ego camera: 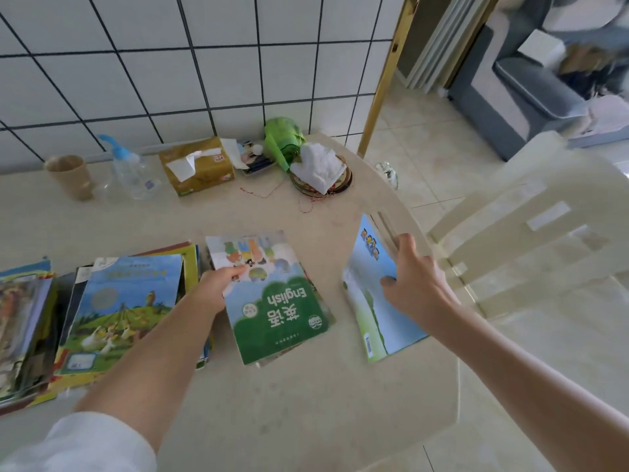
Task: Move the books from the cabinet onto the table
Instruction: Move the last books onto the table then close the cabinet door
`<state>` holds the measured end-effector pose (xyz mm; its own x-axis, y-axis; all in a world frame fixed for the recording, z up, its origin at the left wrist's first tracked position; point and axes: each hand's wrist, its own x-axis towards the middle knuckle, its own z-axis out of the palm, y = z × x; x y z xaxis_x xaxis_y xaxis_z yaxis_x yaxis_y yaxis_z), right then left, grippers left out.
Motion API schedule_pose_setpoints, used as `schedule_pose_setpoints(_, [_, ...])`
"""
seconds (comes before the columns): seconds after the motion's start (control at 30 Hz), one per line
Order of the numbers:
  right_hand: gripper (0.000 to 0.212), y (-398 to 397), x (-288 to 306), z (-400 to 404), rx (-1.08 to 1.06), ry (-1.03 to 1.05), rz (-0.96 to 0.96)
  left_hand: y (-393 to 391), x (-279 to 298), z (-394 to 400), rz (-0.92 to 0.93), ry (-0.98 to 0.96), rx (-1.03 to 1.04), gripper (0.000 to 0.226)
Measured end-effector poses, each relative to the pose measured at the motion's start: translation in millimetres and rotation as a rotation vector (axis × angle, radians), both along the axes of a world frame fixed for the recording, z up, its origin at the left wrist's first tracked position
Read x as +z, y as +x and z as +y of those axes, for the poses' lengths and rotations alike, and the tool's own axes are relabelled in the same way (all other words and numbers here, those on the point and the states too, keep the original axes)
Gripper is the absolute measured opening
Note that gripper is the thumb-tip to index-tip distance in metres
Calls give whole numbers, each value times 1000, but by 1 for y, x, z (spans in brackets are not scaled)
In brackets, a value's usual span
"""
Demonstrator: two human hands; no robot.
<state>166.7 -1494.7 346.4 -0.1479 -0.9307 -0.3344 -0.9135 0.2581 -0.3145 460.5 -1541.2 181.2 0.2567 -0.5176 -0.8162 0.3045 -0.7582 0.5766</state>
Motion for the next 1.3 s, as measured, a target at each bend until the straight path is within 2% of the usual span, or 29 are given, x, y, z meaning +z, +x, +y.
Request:
schedule_pose_setpoints(0.23, [37,-1,7,-5,18,-35,-13,10,-27,-17,-93,78,-84,39])
schedule_pose_setpoints(0.33, [38,2,9,-7,39,-32,-21,5,-20,-20,-334,67,-141,39])
schedule_pose_setpoints(0.43, [40,5,8,-6,55,-23,-36,2,-17,-28,-487,49,-167,39])
schedule_pose_setpoints(0.5, [40,5,6,-5,53,-12,-35,0,-20,-32,-570,35,-221,54])
schedule_pose_setpoints(0.6, [37,5,2,-2,41,4,-35,4,-33,-28,-608,44,-381,109])
schedule_pose_setpoints(0.67, [37,6,-1,0,27,16,-47,-2,-32,-21,-690,-4,-471,130])
schedule_pose_setpoints(0.73, [37,7,-2,1,14,27,-70,-14,-23,-10,-801,-135,-534,124])
schedule_pose_setpoints(0.83, [37,9,0,4,2,39,-94,-28,-10,10,-1095,-311,-733,114])
schedule_pose_setpoints(1.0, [35,14,4,8,-14,53,-137,-46,2,47,-1291,-304,-918,112])
schedule_pose_setpoints(1.1, [32,16,8,14,-1,50,-158,-62,17,65,-1287,-376,-1091,108])
schedule_pose_setpoints(1.3, [25,20,13,25,-26,28,-197,-100,23,123,-784,-527,-1290,121])
